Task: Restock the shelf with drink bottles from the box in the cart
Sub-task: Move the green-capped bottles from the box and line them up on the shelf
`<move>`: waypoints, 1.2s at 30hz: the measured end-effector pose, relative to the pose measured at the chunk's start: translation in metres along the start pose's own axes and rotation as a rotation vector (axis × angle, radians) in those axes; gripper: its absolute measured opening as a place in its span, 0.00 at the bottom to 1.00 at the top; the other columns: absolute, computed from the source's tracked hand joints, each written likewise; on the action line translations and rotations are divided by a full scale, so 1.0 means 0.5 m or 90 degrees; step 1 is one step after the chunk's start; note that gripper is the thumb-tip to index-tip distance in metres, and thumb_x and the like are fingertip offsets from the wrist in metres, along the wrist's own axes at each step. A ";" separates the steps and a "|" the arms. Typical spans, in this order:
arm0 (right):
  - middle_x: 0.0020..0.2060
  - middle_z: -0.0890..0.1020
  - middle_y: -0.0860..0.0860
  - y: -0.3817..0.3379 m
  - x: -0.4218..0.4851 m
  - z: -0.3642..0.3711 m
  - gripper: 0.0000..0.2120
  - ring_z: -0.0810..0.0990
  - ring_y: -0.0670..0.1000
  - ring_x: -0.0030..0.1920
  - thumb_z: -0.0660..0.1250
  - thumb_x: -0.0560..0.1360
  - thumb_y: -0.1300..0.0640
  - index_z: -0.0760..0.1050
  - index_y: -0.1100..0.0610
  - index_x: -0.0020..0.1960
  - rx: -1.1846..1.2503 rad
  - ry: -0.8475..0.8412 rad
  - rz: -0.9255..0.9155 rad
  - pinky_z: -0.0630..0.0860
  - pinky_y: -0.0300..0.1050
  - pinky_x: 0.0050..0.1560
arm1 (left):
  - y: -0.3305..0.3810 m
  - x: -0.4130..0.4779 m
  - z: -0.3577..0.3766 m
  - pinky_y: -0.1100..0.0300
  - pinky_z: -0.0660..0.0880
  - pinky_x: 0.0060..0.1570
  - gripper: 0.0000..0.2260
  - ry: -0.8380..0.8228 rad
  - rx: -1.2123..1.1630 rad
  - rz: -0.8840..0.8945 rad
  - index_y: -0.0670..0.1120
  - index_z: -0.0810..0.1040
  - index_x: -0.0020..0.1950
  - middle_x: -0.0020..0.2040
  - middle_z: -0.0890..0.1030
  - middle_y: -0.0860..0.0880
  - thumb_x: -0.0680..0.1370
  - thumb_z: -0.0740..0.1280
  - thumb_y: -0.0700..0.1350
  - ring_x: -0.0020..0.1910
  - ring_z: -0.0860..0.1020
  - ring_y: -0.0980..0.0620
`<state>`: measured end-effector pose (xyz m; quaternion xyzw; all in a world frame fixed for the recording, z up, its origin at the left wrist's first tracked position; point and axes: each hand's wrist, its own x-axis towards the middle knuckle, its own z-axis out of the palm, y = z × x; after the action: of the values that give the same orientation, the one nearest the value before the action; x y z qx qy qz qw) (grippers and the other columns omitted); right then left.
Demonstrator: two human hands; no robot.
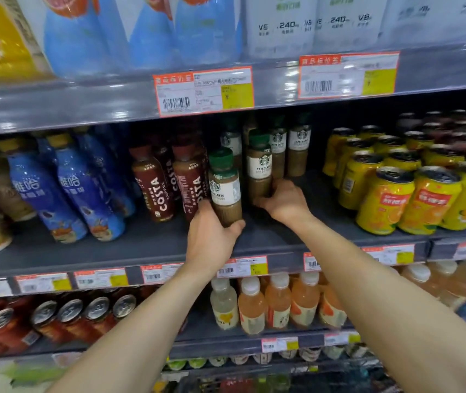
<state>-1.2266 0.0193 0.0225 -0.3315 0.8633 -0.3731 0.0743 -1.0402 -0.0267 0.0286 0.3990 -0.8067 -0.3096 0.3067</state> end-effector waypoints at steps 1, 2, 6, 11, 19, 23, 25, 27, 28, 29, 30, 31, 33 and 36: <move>0.59 0.82 0.56 -0.005 0.009 0.004 0.27 0.79 0.59 0.60 0.75 0.69 0.44 0.77 0.56 0.63 0.003 0.007 0.005 0.77 0.48 0.56 | 0.002 0.000 0.001 0.52 0.75 0.52 0.24 0.008 0.015 0.005 0.44 0.71 0.60 0.58 0.79 0.44 0.71 0.77 0.51 0.57 0.77 0.42; 0.59 0.81 0.57 -0.008 0.019 0.007 0.26 0.79 0.59 0.60 0.75 0.70 0.44 0.78 0.57 0.63 0.008 0.011 0.011 0.76 0.49 0.57 | 0.005 0.000 0.003 0.50 0.75 0.54 0.24 0.015 0.028 0.010 0.43 0.71 0.60 0.58 0.78 0.43 0.71 0.77 0.51 0.57 0.77 0.42; 0.57 0.81 0.60 -0.010 0.056 0.017 0.24 0.79 0.60 0.59 0.75 0.70 0.45 0.79 0.60 0.59 0.035 0.021 0.042 0.76 0.51 0.58 | 0.021 0.011 0.019 0.47 0.75 0.56 0.24 0.030 0.067 0.013 0.43 0.72 0.63 0.59 0.77 0.43 0.73 0.75 0.51 0.57 0.77 0.42; 0.56 0.81 0.61 -0.012 0.092 0.025 0.23 0.80 0.63 0.57 0.76 0.70 0.44 0.79 0.60 0.55 -0.008 0.064 0.063 0.78 0.52 0.54 | 0.035 0.034 0.043 0.53 0.73 0.53 0.25 0.040 0.059 -0.013 0.43 0.70 0.65 0.59 0.79 0.42 0.73 0.76 0.49 0.57 0.78 0.40; 0.53 0.83 0.57 -0.014 0.128 0.042 0.19 0.81 0.60 0.55 0.72 0.69 0.42 0.79 0.55 0.52 -0.067 0.092 0.087 0.73 0.47 0.48 | 0.033 0.082 0.070 0.53 0.71 0.44 0.21 0.047 0.083 -0.011 0.43 0.66 0.58 0.51 0.81 0.41 0.74 0.74 0.47 0.51 0.80 0.37; 0.50 0.84 0.56 -0.014 0.138 0.045 0.21 0.82 0.60 0.53 0.71 0.69 0.39 0.80 0.56 0.49 -0.068 0.095 0.080 0.70 0.46 0.43 | 0.034 0.105 0.088 0.50 0.73 0.49 0.21 0.046 0.104 -0.019 0.43 0.66 0.65 0.55 0.81 0.40 0.77 0.71 0.46 0.54 0.80 0.37; 0.50 0.84 0.56 -0.012 0.142 0.046 0.22 0.82 0.60 0.52 0.71 0.69 0.38 0.80 0.56 0.49 -0.074 0.092 0.077 0.69 0.45 0.42 | 0.038 0.118 0.096 0.49 0.74 0.51 0.21 0.046 0.098 -0.040 0.42 0.65 0.66 0.56 0.80 0.39 0.78 0.70 0.44 0.55 0.79 0.37; 0.51 0.83 0.56 -0.009 0.144 0.045 0.23 0.82 0.59 0.53 0.70 0.69 0.37 0.79 0.56 0.50 -0.084 0.087 0.078 0.69 0.45 0.42 | 0.044 0.131 0.104 0.49 0.74 0.52 0.22 0.042 0.078 -0.070 0.41 0.64 0.67 0.57 0.80 0.39 0.78 0.70 0.42 0.56 0.79 0.38; 0.51 0.83 0.56 -0.007 0.144 0.046 0.23 0.82 0.59 0.53 0.70 0.70 0.36 0.79 0.55 0.50 -0.091 0.081 0.076 0.70 0.45 0.42 | 0.047 0.139 0.107 0.49 0.74 0.53 0.22 0.040 0.064 -0.087 0.40 0.64 0.67 0.58 0.79 0.39 0.77 0.70 0.41 0.57 0.79 0.39; 0.51 0.83 0.56 -0.006 0.144 0.046 0.22 0.82 0.59 0.53 0.69 0.70 0.36 0.79 0.54 0.50 -0.097 0.074 0.074 0.70 0.45 0.42 | 0.049 0.146 0.110 0.49 0.74 0.55 0.22 0.040 0.048 -0.102 0.40 0.64 0.68 0.60 0.79 0.39 0.78 0.69 0.40 0.59 0.79 0.39; 0.50 0.83 0.55 -0.006 0.145 0.046 0.22 0.82 0.59 0.52 0.68 0.70 0.35 0.78 0.53 0.48 -0.100 0.067 0.073 0.71 0.45 0.43 | 0.051 0.153 0.113 0.49 0.74 0.57 0.22 0.041 0.032 -0.114 0.40 0.64 0.68 0.61 0.78 0.39 0.78 0.69 0.40 0.60 0.78 0.39; 0.50 0.83 0.55 -0.006 0.146 0.046 0.21 0.82 0.59 0.52 0.68 0.69 0.35 0.77 0.53 0.46 -0.098 0.061 0.073 0.71 0.45 0.43 | 0.051 0.159 0.116 0.48 0.74 0.58 0.21 0.044 0.019 -0.123 0.40 0.64 0.68 0.62 0.78 0.39 0.79 0.68 0.41 0.61 0.78 0.39; 0.50 0.83 0.55 -0.008 0.152 0.045 0.20 0.82 0.58 0.52 0.66 0.70 0.35 0.77 0.52 0.45 -0.090 0.055 0.084 0.71 0.45 0.43 | 0.048 0.167 0.122 0.48 0.73 0.58 0.20 0.054 0.009 -0.133 0.41 0.65 0.68 0.61 0.78 0.39 0.79 0.68 0.41 0.61 0.77 0.38; 0.52 0.83 0.55 -0.009 0.160 0.046 0.23 0.81 0.59 0.53 0.65 0.71 0.34 0.79 0.54 0.49 -0.098 0.052 0.095 0.71 0.46 0.43 | 0.039 0.175 0.130 0.48 0.74 0.57 0.21 0.063 0.007 -0.130 0.42 0.65 0.69 0.61 0.79 0.39 0.79 0.67 0.42 0.60 0.78 0.38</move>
<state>-1.2772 -0.0471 0.0188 -0.2555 0.9141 -0.3120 0.0412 -1.1404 -0.0738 0.0246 0.4956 -0.7474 -0.3147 0.3111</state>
